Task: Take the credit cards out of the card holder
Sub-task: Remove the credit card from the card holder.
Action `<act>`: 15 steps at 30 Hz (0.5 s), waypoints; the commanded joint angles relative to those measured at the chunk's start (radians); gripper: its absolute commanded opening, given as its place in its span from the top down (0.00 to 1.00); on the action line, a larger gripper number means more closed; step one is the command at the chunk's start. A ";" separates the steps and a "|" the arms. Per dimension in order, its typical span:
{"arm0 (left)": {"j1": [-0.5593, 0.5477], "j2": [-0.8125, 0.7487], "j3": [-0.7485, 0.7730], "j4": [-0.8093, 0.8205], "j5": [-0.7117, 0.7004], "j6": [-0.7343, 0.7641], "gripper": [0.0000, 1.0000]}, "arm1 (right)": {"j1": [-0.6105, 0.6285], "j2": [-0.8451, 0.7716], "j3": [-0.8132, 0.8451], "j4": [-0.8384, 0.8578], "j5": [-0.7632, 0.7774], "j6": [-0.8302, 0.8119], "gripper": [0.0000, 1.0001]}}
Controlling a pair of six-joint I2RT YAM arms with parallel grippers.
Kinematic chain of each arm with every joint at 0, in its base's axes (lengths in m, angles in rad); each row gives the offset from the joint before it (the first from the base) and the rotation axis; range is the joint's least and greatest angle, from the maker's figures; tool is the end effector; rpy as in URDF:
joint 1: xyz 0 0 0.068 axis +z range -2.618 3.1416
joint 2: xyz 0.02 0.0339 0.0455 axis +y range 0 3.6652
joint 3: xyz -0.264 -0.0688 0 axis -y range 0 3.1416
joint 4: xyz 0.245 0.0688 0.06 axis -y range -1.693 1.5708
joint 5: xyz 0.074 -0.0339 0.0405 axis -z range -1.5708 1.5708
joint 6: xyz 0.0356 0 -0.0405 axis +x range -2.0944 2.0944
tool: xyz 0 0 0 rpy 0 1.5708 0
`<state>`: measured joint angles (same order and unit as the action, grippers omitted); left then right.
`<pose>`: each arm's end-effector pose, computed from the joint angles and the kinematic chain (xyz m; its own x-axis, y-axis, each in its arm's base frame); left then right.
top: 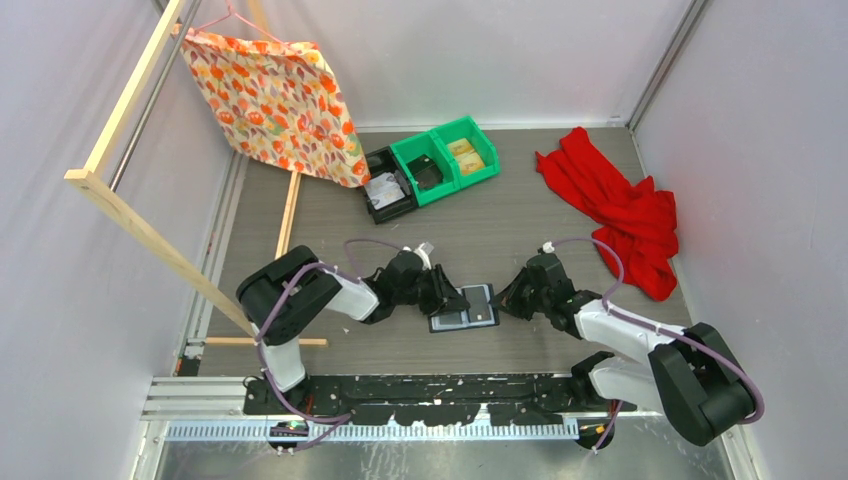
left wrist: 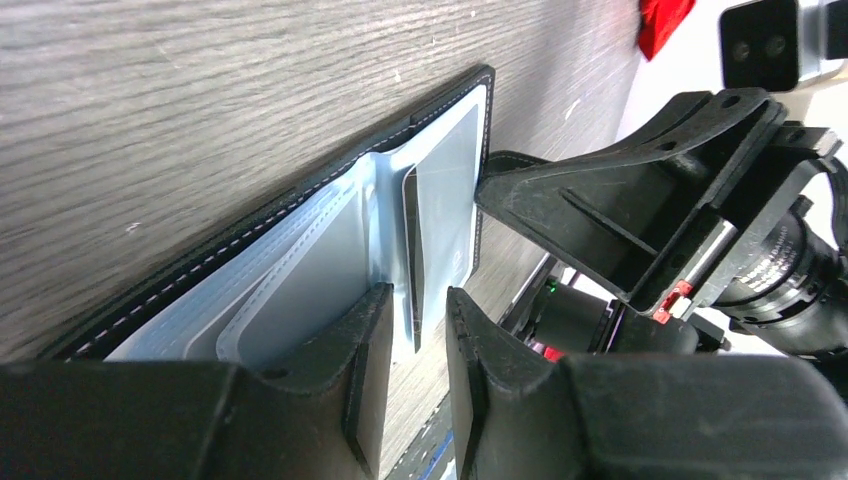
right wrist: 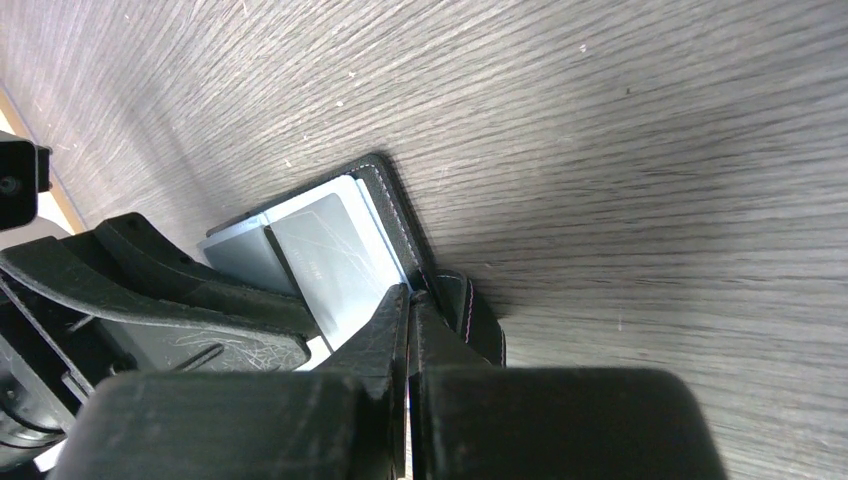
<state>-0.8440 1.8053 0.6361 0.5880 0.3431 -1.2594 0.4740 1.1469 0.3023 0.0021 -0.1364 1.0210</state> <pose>0.2051 -0.2487 0.1092 -0.9595 -0.2699 -0.0803 -0.0744 0.5179 -0.8522 0.1683 0.0918 0.1292 -0.8012 0.5384 -0.2613 0.2878 0.7295 0.6205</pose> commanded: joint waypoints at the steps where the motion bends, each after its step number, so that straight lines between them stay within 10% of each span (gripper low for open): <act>1: 0.003 0.032 -0.061 0.149 -0.065 -0.014 0.72 | 0.006 0.052 -0.039 -0.056 0.021 -0.008 0.99; 15: 0.002 0.075 -0.101 0.271 -0.073 -0.037 0.89 | 0.006 0.070 -0.036 -0.045 0.011 -0.010 0.99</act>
<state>-0.8440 1.8870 0.5556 0.8711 0.3191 -1.3163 0.4736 1.1633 0.3016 0.0231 -0.1444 1.0248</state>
